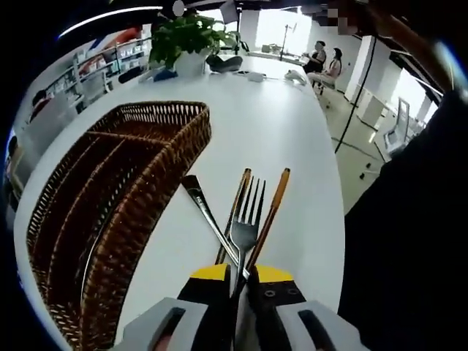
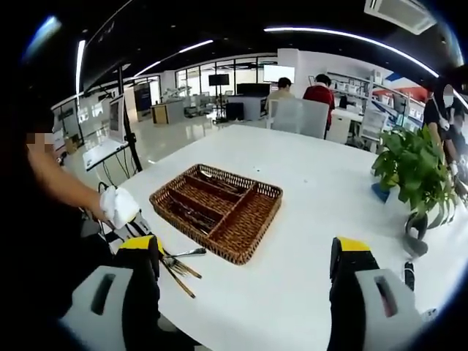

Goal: Arrange the knives, forks, and spoons in their matching storage slots by inserting each utensil handle-first until every utensil is classified and aligned in the correct compartment

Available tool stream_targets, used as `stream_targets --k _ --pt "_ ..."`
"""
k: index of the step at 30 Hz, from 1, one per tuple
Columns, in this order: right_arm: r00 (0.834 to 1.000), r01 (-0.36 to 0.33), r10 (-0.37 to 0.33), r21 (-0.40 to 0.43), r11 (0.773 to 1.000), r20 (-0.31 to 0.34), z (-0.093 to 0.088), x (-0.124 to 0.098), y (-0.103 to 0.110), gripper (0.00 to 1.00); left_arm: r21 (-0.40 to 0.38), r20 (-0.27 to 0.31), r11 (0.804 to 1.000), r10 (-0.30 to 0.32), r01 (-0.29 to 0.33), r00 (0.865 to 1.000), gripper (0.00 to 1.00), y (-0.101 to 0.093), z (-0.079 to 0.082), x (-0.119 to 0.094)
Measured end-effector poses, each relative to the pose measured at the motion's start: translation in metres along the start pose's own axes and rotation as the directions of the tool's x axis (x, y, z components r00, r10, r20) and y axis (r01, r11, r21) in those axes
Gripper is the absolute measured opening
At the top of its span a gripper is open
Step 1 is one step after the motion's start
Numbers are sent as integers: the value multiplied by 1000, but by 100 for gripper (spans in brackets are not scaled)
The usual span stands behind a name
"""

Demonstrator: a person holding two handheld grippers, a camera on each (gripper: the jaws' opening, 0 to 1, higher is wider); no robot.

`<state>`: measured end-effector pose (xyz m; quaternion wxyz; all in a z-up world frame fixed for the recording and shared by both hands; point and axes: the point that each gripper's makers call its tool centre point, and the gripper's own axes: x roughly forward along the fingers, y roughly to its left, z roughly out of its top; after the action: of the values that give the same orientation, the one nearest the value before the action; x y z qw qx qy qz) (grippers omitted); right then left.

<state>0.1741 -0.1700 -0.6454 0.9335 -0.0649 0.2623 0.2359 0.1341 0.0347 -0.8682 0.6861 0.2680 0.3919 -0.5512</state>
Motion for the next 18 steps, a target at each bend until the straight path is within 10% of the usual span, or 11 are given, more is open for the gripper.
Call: stream_targets --k 18 --pt "1000 -2 2 0 1000 -4 -3 2 1 99 -7 19 999 34 -34 999 1 10 4 -7"
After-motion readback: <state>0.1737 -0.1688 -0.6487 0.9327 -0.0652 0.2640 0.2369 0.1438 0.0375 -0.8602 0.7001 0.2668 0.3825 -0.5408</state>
